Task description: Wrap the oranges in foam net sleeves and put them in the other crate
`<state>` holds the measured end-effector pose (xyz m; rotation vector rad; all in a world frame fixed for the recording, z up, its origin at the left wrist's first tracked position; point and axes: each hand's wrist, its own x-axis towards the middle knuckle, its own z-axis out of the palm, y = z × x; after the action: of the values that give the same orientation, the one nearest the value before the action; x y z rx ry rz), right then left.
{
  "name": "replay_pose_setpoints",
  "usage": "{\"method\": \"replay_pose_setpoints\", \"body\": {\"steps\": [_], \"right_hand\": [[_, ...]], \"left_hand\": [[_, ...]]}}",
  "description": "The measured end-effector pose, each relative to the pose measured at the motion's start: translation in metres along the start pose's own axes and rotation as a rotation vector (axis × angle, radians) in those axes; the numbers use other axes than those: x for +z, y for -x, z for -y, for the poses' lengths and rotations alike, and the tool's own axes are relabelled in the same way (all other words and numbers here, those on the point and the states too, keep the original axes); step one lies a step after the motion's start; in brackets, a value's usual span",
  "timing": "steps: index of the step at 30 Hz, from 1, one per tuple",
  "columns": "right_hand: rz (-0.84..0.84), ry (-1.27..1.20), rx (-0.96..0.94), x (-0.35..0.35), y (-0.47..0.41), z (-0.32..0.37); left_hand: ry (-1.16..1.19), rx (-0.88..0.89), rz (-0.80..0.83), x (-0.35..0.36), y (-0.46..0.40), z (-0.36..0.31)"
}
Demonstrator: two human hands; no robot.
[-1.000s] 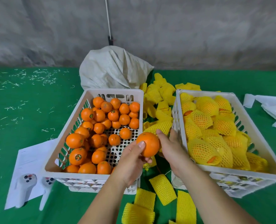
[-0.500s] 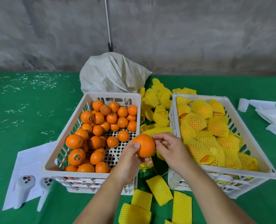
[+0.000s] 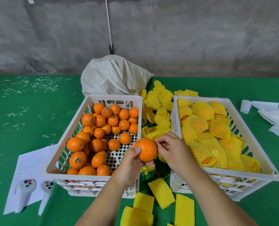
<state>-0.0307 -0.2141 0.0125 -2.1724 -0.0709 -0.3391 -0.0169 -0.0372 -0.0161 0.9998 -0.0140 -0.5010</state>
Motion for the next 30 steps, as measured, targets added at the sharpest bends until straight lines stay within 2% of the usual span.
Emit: {"method": "replay_pose_setpoints", "body": {"steps": [3, 9, 16, 23, 27, 30], "right_hand": [[-0.004, -0.024, 0.002, -0.001, 0.001, -0.002], [0.102, -0.219, 0.106, -0.006, 0.002, -0.003], [-0.03, -0.091, 0.103, 0.0, 0.007, -0.001], [-0.197, -0.324, 0.088, -0.006, 0.01, 0.009], [-0.201, -0.341, 0.087, 0.0, 0.009, 0.019], [-0.118, -0.327, 0.12, 0.003, 0.01, 0.02]], "left_hand": [[0.001, 0.011, 0.003, -0.001, -0.001, 0.0], [-0.022, 0.033, 0.022, -0.001, 0.001, 0.0], [-0.055, 0.041, 0.033, 0.002, 0.001, 0.0], [-0.046, 0.088, -0.015, 0.005, -0.001, -0.002], [-0.223, 0.102, 0.01, 0.008, 0.002, -0.001], [-0.29, 0.13, 0.031, 0.008, 0.005, 0.002]]}}
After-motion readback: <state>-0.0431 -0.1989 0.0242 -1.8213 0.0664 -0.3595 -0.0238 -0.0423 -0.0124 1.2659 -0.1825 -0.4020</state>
